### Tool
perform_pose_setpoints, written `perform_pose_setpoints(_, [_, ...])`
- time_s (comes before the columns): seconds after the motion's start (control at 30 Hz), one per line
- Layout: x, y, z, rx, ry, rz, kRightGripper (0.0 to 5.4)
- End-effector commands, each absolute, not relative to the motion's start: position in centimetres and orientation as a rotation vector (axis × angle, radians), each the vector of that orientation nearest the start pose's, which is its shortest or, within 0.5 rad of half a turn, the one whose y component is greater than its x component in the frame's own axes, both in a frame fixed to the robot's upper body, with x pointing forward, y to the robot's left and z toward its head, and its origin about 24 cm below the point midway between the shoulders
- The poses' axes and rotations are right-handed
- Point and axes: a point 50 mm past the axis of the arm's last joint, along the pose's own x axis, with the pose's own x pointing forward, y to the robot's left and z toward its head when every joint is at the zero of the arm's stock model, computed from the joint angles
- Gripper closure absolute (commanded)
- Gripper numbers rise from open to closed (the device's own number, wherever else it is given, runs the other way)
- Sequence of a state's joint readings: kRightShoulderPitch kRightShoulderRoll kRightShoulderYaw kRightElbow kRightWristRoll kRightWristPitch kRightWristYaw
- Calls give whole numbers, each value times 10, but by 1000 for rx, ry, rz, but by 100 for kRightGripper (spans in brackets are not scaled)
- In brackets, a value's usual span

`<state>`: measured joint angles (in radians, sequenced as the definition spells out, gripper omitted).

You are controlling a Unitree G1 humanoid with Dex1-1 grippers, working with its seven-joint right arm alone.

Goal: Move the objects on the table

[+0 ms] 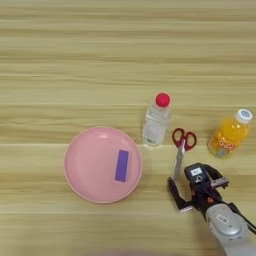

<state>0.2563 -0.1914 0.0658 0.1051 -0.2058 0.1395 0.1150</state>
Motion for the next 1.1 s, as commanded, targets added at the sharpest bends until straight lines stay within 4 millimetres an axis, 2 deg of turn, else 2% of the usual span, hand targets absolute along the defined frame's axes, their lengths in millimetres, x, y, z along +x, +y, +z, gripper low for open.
perform_pose_setpoints(0.03, [191, -194, -33, -377, 449, 105, 4])
perform_pose_setpoints(0.9, [193, -227, -33, -464, 499, -28, 4])
perform_pose_setpoints(1.1, [196, -213, -21, -366, 415, 12, 4])
